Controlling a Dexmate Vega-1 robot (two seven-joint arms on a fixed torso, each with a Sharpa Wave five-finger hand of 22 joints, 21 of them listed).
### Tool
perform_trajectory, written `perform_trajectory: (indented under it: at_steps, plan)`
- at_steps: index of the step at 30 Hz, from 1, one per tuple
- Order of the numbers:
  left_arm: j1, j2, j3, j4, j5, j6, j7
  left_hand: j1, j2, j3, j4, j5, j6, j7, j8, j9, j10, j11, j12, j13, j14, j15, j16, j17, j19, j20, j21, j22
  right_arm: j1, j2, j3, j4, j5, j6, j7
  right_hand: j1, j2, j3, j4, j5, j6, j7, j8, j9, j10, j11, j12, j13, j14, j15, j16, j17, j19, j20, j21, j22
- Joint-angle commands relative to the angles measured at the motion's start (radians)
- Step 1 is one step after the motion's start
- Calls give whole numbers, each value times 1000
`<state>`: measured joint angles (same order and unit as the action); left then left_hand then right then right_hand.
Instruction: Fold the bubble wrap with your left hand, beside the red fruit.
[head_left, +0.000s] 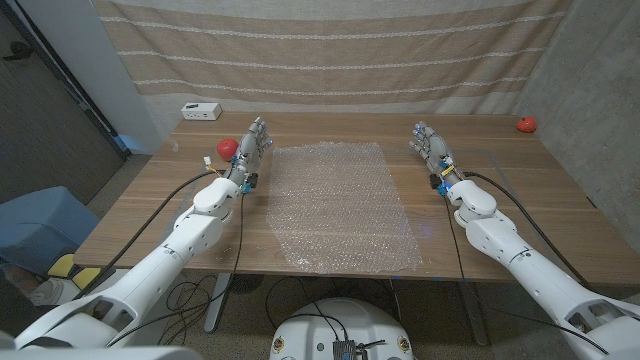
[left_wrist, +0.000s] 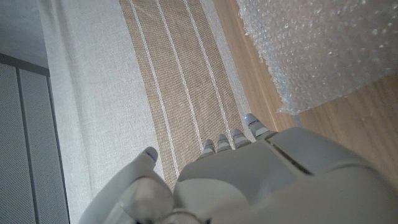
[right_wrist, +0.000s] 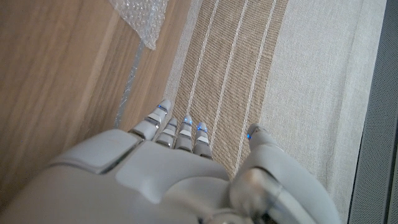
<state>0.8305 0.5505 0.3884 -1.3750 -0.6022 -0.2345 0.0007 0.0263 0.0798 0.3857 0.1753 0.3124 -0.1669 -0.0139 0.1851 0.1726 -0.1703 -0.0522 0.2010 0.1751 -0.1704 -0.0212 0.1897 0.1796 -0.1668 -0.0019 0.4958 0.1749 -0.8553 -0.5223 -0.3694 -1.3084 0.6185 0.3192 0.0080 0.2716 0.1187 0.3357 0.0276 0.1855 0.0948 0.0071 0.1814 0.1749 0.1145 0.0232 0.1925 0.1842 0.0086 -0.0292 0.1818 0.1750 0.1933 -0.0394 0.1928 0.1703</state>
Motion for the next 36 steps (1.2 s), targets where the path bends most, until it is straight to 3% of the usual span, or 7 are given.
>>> perform_trajectory:
  at_steps: [1, 7, 18, 22, 31, 32, 36]
  plan:
    - [-10, 62, 37, -158, 122, 111, 92, 4, 83, 7, 1, 6, -219, -4, 2, 3, -300, -4, 4, 5, -287, 0, 5, 1, -172, 2, 3, 3, 4, 3, -1, 47, -28, 63, 16, 14, 2, 12, -6, 5, 9, -3, 6, 3, 10, 0, 4, 4, -3, -15, 5, 4, 5, -11, 6, 5]
    - [-10, 69, 52, -195, 188, 129, 144, 13, 83, 12, -5, 6, -170, -12, 16, 4, -248, -15, 18, 5, -232, 6, 18, -1, -144, 17, 3, 2, 10, 4, 1, 66, -23, 75, 33, 32, 11, 22, -20, 4, 12, -3, 7, 3, 11, 1, 3, 4, -1, -4, 5, 3, 5, -9, 6, 5]
    - [22, 82, 62, -266, 306, 139, 240, 59, 69, 37, -33, -7, -55, -29, 28, 4, -136, -18, 35, 5, -112, 46, 23, -5, -83, 123, -7, 3, 29, -1, -9, 80, -39, 82, 49, 62, 17, 35, -48, -1, 24, 0, 10, 4, 20, 16, 6, 4, 10, 6, 9, 3, 11, 2, 8, 5]
    - [39, 98, 62, -303, 346, 159, 265, 70, 66, 44, -39, -15, -17, -37, 32, 4, -98, -19, 41, 5, -77, 60, 25, -5, -63, 149, -7, 4, 35, -3, -15, 84, -46, 86, 58, 69, 19, 38, -55, -1, 29, 0, 11, 4, 21, 20, 6, 5, 15, 10, 10, 3, 14, 3, 9, 5]
    - [69, 126, 62, -366, 387, 209, 276, 87, 57, 53, -49, -31, 22, -43, 28, 5, -55, 17, 41, 6, -34, 93, 22, -4, -38, 183, -12, 7, 49, -7, -23, 91, -51, 91, 83, 78, 13, 37, -69, -5, 49, -6, 17, 4, 22, 37, 6, 6, 22, 25, 12, 5, 19, 16, 11, 6]
    - [72, 128, 61, -372, 390, 213, 278, 89, 55, 53, -50, -33, 23, -44, 26, 5, -49, 31, 42, 6, -33, 95, 21, -4, -38, 183, -13, 7, 49, -7, -24, 92, -52, 90, 83, 78, 12, 36, -69, -5, 50, -5, 17, 5, 22, 37, 6, 6, 23, 25, 13, 5, 19, 16, 11, 6]
    - [84, 135, 57, -391, 399, 224, 282, 92, 52, 54, -51, -39, 33, -44, 24, 5, -41, 42, 40, 6, -24, 98, 19, -3, -33, 183, -15, 8, 52, -9, -26, 95, -54, 92, 89, 79, 12, 36, -71, -6, 54, -5, 17, 5, 22, 39, 6, 6, 23, 27, 13, 5, 19, 17, 11, 6]
